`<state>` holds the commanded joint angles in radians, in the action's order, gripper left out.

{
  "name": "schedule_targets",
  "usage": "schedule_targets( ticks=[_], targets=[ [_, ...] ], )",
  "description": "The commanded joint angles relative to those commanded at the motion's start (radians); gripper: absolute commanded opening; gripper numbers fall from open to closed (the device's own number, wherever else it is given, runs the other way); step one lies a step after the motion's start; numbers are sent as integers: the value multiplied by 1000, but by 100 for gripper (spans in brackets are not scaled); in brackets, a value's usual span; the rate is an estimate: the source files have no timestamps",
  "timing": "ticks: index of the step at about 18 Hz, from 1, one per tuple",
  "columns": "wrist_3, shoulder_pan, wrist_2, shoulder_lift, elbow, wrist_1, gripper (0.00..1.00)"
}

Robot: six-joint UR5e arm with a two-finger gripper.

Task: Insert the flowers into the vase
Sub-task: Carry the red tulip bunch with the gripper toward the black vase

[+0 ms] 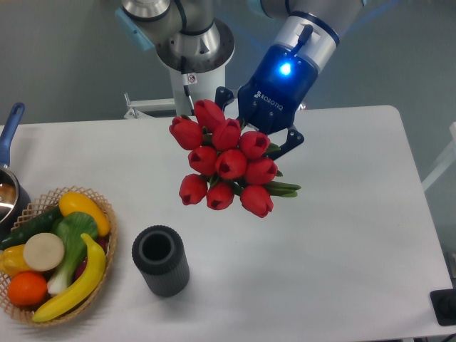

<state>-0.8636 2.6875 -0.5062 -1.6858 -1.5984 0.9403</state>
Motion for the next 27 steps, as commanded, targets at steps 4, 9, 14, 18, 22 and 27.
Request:
schedule_targets(
  ticks=[4,9,14,18,22,27],
  targets=[
    [0,-3,0,-2,1,-2,37],
    [-3,-3,0,-3,0,-11,37],
    [-3,-18,0,-12,2,-29,37],
    [-5,-47,2,-27,2,-64,37],
    [-6,-78,57,-55,2,-103,37],
    [-8,-104,224,-98,-2,-146,37]
  ],
)
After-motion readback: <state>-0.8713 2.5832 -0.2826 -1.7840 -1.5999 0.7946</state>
